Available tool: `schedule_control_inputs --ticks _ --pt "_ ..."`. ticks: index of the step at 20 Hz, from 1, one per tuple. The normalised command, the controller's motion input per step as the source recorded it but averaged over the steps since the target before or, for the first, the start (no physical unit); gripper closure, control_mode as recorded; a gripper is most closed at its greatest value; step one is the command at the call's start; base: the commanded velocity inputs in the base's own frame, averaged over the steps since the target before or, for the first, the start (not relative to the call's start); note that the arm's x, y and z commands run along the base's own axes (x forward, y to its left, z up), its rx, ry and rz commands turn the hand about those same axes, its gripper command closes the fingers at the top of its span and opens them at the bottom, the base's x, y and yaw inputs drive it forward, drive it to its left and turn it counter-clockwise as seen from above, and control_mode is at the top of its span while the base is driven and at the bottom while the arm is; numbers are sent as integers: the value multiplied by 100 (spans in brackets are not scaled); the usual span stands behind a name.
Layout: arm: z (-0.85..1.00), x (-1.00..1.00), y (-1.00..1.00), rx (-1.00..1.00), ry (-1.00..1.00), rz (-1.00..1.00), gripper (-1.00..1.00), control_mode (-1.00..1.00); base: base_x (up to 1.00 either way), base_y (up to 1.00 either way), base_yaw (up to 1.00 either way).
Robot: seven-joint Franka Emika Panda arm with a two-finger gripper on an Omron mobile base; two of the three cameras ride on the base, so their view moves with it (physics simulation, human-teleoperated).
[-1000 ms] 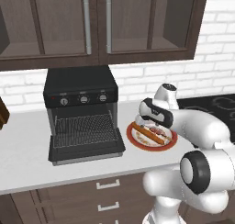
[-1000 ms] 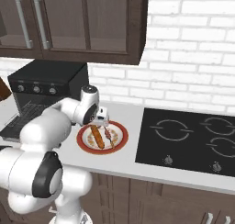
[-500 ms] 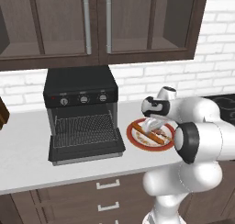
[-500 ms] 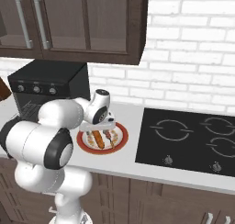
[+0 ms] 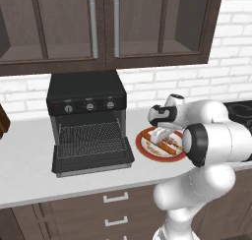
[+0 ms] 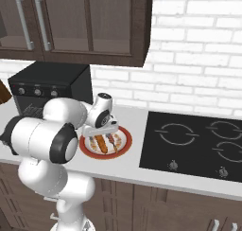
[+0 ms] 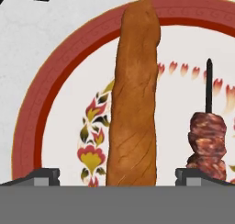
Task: Pick up the kebab skewer and baguette bread, and place them inside the toaster oven. Close the toaster oven door and start by setting the timer.
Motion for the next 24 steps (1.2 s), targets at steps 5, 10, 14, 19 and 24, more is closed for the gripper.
schedule_control_inputs --ticks 5,10,14,19,24 --pt "-13 15 12 0 0 0 -100 -100 0 0 0" --pt "-4 19 0 0 0 0 -100 -100 0 0 0" --pt "-5 3 -3 0 1 0 -100 -100 0 0 0" --pt "-30 0 -5 0 0 0 -100 -100 0 0 0" --pt "-25 0 0 0 0 0 100 -100 0 0 0"
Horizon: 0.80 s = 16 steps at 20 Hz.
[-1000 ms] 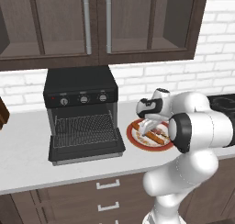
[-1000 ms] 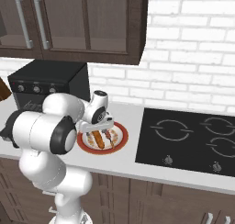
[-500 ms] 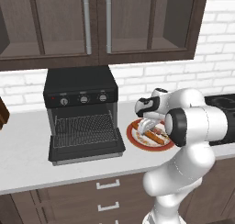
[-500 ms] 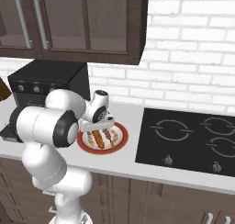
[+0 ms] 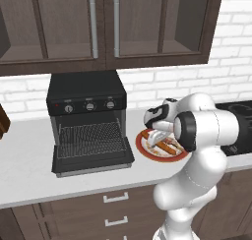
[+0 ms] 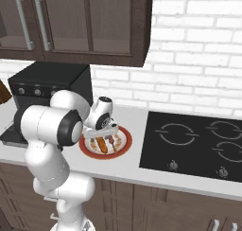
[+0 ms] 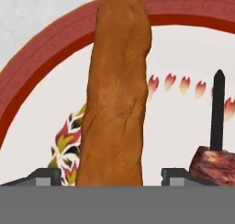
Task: Pick up the kebab skewer and baguette bread, and place them inside the toaster oven. Close the toaster oven door and start by setting the timer.
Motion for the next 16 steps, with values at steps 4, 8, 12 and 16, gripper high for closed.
schedule_control_inputs --ticks 4,8,12,16 --pt "-3 0 0 0 0 0 100 -100 0 0 0" --pt "7 0 0 0 -1 0 100 -100 0 0 0" --pt "58 -28 2 -1 -17 0 100 -100 0 0 0" --pt "89 -55 1 -3 -7 0 100 -100 0 0 0"
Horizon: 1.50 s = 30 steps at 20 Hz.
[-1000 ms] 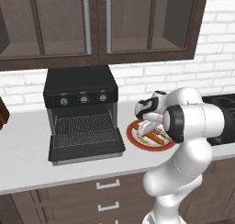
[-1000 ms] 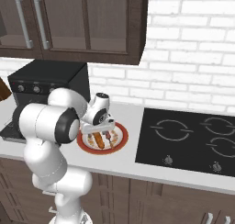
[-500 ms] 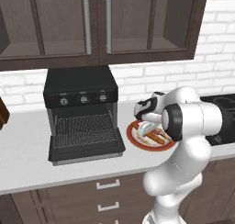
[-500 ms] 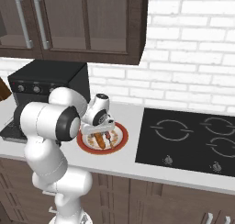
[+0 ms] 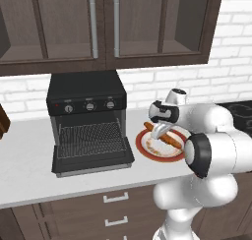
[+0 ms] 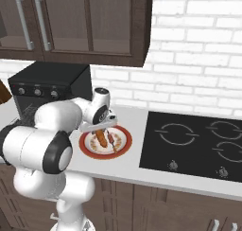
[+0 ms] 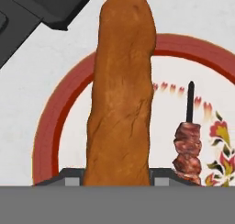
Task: Pick up the kebab skewer and baguette bread, and place them inside the toaster oven. Close the toaster oven door and start by setting the timer.
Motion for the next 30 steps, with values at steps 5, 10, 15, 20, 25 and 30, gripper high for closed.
schedule_control_inputs --ticks 5,10,15,20,25,30 --pt "98 -58 8 -9 0 5 100 -100 0 0 0" --pt "81 -68 45 -9 0 20 100 -100 0 0 0" --pt "36 -49 67 -4 0 37 100 -100 0 0 0" --pt "17 -2 95 0 0 36 100 -100 0 0 0" --pt "18 5 92 -1 -1 24 100 -100 0 0 0" --pt "2 26 66 -2 -12 19 100 -100 0 0 0"
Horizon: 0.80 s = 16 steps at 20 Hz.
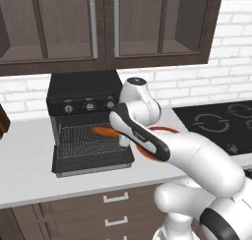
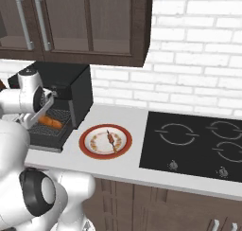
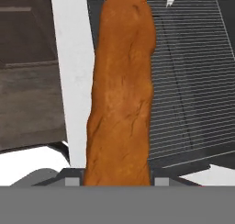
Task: Pick up the kebab skewer and baguette bread, and place them inside the toaster oven. Close the toaster oven door and start by setting the timer.
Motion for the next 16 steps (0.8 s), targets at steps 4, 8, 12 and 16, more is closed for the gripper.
schedule_control_inputs --ticks 4,8,12,16 --pt "-11 29 41 -6 -19 8 100 -100 0 0 0" --pt "-38 28 36 -4 -17 0 100 -100 0 0 0" --pt "-18 32 39 -2 -15 0 100 -100 0 0 0" --pt "0 51 31 0 -7 0 100 -100 0 0 0"
